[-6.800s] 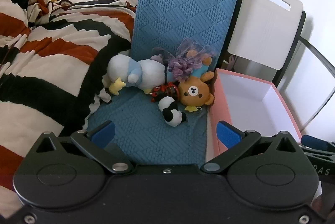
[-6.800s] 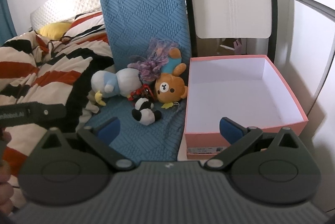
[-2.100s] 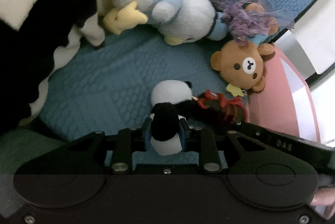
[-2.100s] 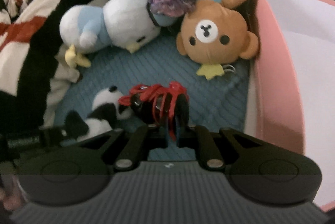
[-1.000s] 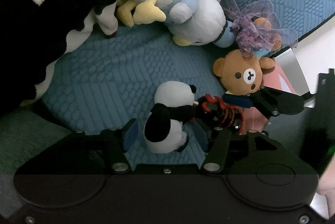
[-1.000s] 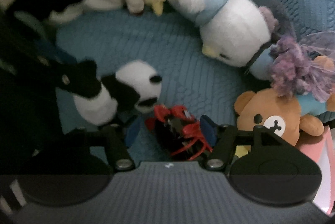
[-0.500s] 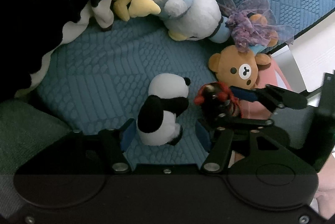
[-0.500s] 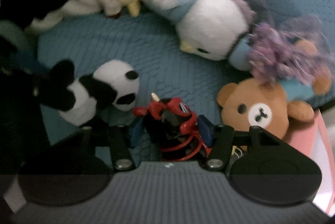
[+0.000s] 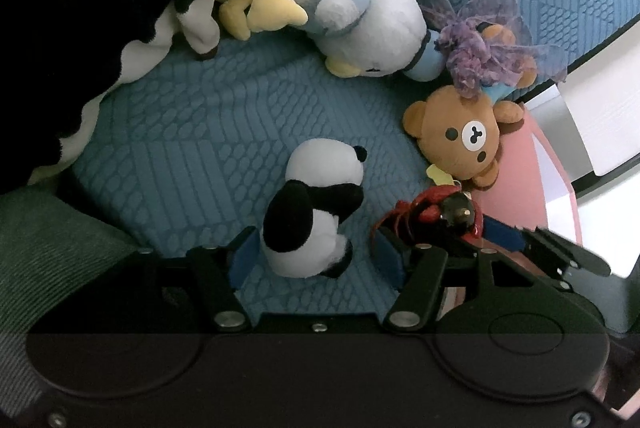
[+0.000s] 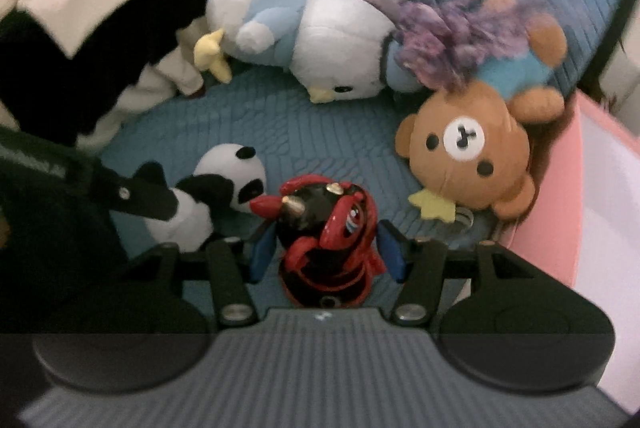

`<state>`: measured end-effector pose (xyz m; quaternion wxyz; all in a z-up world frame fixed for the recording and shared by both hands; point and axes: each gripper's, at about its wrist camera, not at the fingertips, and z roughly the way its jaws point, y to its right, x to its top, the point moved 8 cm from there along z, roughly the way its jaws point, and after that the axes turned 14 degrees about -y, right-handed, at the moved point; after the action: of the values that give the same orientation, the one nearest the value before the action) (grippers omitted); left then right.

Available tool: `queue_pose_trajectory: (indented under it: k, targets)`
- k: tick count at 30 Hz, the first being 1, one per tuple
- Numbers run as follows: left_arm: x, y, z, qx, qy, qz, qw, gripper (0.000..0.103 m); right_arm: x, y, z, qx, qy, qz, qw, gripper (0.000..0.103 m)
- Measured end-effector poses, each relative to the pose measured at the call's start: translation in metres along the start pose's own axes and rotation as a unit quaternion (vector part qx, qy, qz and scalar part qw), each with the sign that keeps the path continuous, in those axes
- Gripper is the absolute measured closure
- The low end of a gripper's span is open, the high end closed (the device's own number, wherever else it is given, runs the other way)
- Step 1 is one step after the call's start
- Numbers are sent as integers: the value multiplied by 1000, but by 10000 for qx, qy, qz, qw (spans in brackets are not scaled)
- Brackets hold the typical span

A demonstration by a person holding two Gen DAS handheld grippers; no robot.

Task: Organize objects
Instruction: 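Lift the red figure with right tool while left tool lifts the panda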

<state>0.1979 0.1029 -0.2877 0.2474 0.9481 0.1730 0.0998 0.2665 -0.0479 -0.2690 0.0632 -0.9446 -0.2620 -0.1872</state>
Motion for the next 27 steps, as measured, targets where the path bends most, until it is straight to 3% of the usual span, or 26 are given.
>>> queue_pose_trajectory:
  k: [3,11,14,20,27]
  targets:
    - [2,2,4,62,-40,86,9999,43,-7,5,1,228,126,509,9984,45]
    - [4,2,18,349,-198,296,9988,44,-23,10,11,275,382,1090,9929,44]
    - [7,1,24,453,-230,349,9981,50,-25,15,17,376,431,1316,9897,43]
    - [11,3,34,563,-327,465,9968,54,-25,13,39,422,388,1432,9880,43]
    - [15,8,40,695,-115,598,9957,59,-26,13,41,317,458,1598,9856,46]
